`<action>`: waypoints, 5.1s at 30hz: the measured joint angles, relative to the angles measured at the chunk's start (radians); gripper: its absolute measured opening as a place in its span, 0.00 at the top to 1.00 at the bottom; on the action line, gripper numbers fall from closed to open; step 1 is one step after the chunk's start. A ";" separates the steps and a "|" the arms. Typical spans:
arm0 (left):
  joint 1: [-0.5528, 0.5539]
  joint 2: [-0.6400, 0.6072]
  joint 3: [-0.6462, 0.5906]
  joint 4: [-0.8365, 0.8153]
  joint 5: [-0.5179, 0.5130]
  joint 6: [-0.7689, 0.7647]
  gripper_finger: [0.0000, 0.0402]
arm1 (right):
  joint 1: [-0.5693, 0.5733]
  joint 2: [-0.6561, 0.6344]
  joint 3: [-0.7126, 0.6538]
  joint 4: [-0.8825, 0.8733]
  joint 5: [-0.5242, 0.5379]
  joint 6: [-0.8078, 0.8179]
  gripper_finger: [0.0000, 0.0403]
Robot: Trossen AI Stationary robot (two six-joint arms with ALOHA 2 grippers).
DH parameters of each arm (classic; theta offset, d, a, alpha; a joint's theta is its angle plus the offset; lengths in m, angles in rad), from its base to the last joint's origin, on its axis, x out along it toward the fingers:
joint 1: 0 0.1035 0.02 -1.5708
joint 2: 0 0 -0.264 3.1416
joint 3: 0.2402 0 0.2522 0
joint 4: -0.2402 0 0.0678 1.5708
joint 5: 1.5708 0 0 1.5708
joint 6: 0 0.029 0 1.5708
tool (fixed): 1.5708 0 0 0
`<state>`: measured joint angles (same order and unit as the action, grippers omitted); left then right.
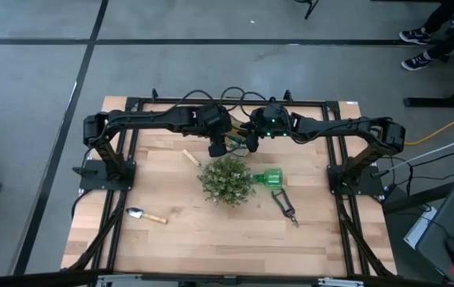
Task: Pick & Place Garden tools in Gardening bag
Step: Prepare the green green gardening bag, then put the brown hand rake into the green gardening bag
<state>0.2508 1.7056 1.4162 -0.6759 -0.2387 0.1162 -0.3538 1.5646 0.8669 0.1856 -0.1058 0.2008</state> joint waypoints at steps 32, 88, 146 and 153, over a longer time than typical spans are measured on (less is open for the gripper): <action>0.128 -0.306 0.000 -0.240 0.083 0.135 0.64 | 0.012 -0.363 0.000 -0.579 -0.224 -0.120 0.60; 0.200 -0.301 0.000 -0.352 0.391 0.254 0.64 | 0.479 -1.178 -0.440 -0.637 0.236 0.090 0.60; 0.145 -0.091 -0.686 0.318 0.384 0.407 0.64 | 0.479 -1.178 -0.439 -0.637 0.234 0.090 0.60; 0.143 -0.098 -0.687 0.293 0.371 0.265 0.71 | 0.479 -1.178 -0.439 -0.638 0.234 0.090 0.60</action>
<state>0.3943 1.6074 0.7296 -0.3829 0.1323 0.3809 0.1257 0.3866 0.4274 -0.4521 0.1280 0.2909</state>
